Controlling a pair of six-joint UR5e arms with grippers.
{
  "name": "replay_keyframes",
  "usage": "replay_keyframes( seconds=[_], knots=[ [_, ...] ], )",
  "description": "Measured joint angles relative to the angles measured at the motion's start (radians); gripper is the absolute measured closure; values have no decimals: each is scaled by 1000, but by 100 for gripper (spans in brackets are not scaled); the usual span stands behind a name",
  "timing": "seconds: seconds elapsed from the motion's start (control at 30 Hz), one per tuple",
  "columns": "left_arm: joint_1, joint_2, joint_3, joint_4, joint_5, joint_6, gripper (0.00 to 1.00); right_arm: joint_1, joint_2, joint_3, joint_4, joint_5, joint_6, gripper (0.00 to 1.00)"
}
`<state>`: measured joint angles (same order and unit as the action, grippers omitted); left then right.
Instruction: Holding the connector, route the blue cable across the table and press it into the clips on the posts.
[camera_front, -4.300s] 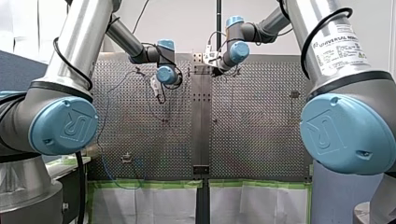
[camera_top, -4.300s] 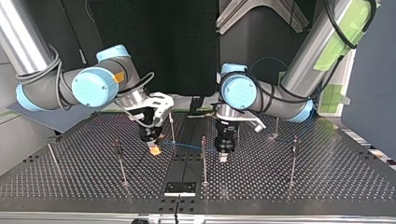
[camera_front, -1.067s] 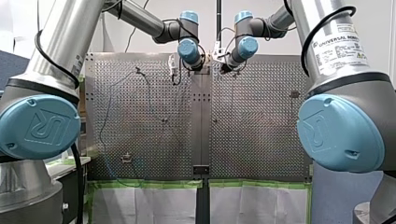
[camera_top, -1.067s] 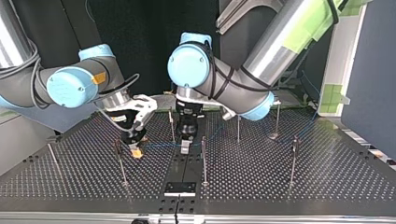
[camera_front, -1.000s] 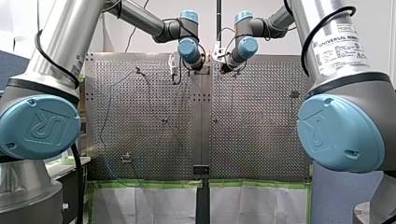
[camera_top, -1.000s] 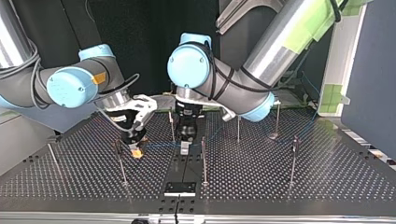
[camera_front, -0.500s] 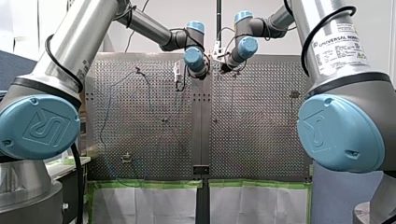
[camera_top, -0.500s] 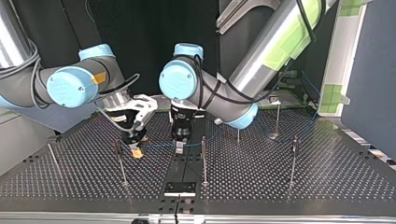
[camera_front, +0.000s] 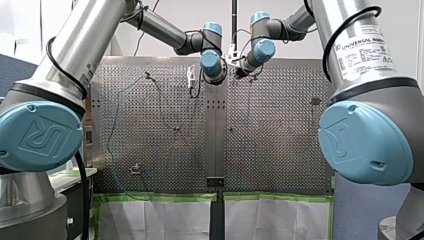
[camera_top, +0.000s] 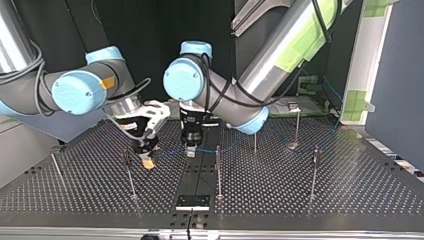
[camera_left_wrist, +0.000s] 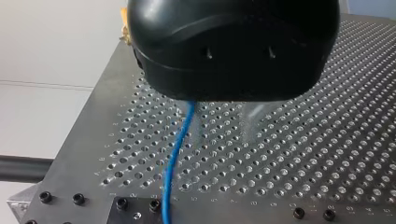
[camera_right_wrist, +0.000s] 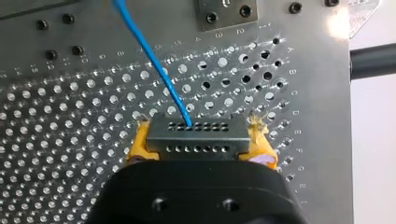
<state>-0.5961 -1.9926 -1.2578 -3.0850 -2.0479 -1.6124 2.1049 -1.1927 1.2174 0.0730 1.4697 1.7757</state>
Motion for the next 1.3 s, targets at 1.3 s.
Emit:
replay_keyframes(
  seconds=[1.3],
  knots=[
    [6, -94, -312, 313, 16, -30, 99, -4, 6, 271, -121, 85, -31, 100]
  ],
)
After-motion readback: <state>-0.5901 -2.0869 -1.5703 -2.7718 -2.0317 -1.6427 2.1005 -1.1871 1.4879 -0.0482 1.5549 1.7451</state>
